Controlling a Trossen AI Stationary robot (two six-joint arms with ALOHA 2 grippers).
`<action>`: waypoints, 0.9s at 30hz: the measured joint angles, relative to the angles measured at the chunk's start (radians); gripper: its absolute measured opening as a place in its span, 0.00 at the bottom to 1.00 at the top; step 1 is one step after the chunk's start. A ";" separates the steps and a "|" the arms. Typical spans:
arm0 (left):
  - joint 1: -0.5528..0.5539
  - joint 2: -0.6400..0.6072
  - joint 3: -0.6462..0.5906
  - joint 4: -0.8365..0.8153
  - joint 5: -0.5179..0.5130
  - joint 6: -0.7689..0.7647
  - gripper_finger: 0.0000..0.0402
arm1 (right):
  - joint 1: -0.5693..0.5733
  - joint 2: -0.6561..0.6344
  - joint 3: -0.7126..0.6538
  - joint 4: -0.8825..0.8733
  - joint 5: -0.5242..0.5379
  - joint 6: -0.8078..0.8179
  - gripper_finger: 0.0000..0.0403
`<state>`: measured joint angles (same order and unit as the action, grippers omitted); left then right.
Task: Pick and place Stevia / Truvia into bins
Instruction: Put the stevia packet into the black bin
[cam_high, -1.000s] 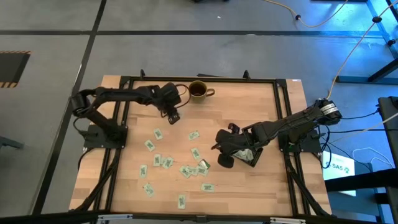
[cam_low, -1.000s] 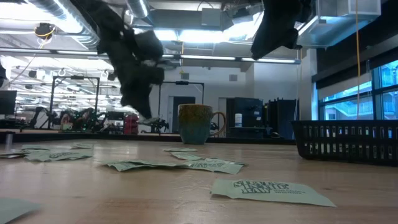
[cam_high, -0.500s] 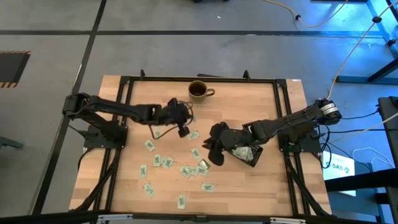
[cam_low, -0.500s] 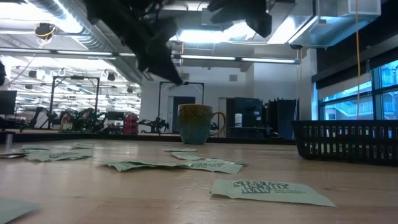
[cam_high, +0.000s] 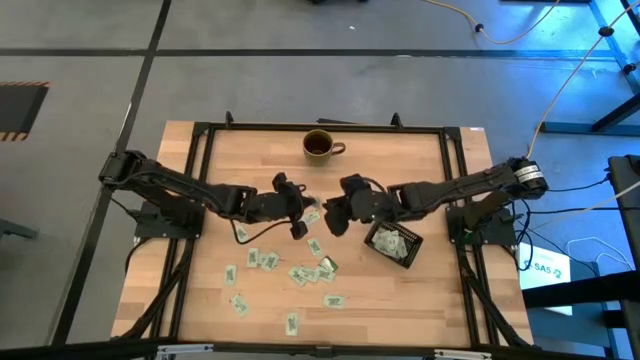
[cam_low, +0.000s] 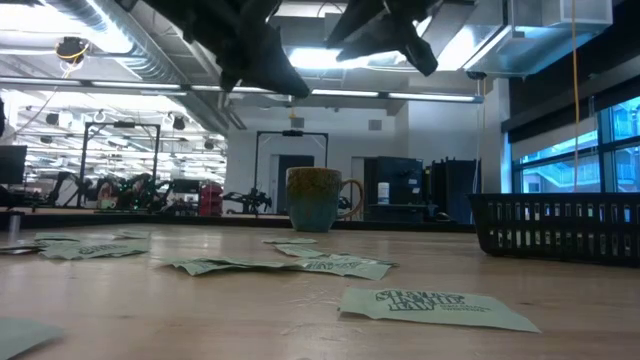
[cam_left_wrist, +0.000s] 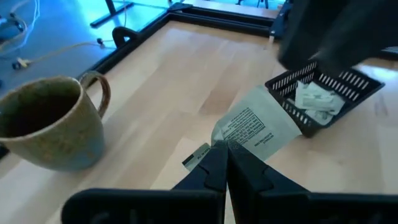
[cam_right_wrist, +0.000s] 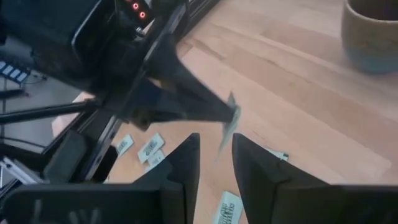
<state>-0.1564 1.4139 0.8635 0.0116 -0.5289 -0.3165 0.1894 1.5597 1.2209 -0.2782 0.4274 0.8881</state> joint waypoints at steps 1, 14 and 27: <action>0.000 0.000 0.000 0.000 0.004 -0.011 0.01 | -0.004 0.000 0.000 0.000 0.000 0.002 0.24; 0.000 0.000 0.002 0.098 0.025 -0.040 0.01 | -0.007 0.000 0.000 0.001 -0.001 -0.029 0.24; 0.000 -0.001 0.002 0.130 0.025 -0.039 0.00 | -0.007 0.000 0.000 0.001 -0.001 -0.058 0.24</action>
<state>-0.1566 1.4132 0.8650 0.1415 -0.5034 -0.3555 0.1822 1.5597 1.2208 -0.2771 0.4263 0.8297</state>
